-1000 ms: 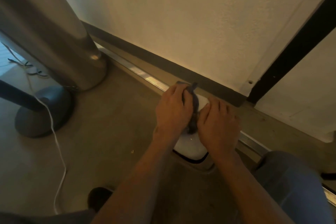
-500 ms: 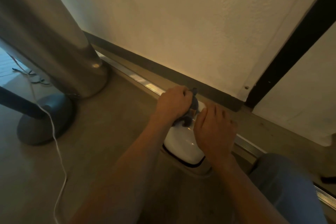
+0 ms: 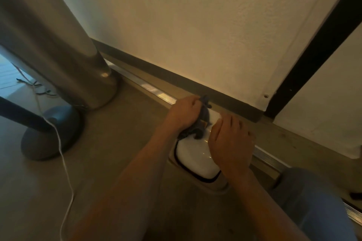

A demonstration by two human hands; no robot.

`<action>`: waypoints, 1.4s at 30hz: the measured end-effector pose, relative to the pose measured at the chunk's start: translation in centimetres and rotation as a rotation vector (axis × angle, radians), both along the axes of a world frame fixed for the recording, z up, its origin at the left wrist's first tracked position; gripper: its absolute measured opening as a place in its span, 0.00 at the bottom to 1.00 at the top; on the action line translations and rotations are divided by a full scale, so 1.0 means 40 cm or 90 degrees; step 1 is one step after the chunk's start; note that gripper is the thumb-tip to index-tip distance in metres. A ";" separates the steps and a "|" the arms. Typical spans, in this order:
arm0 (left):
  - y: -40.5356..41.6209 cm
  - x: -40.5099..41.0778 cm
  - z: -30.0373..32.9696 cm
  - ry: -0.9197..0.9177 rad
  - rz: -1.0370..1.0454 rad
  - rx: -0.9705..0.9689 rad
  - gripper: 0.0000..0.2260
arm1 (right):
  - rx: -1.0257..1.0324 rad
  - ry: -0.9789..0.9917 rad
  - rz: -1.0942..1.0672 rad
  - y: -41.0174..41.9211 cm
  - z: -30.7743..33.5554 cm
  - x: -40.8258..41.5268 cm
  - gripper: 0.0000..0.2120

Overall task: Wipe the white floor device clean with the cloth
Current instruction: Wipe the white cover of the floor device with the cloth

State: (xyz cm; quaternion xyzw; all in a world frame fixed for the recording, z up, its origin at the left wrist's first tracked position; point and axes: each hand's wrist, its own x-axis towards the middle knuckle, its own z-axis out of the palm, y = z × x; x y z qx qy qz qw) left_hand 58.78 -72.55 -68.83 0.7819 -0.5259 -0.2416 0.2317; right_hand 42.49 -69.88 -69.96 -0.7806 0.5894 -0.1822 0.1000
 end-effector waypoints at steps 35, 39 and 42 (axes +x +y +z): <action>-0.072 0.020 0.049 -0.001 -0.418 0.005 0.20 | -0.028 -0.003 -0.071 0.007 -0.008 0.016 0.17; -0.074 0.035 0.034 0.042 -0.404 -0.010 0.18 | -0.033 0.015 -0.103 0.011 -0.005 0.021 0.18; -0.102 0.018 0.025 -0.030 -0.405 0.019 0.14 | -0.049 0.027 -0.153 0.013 0.002 0.024 0.18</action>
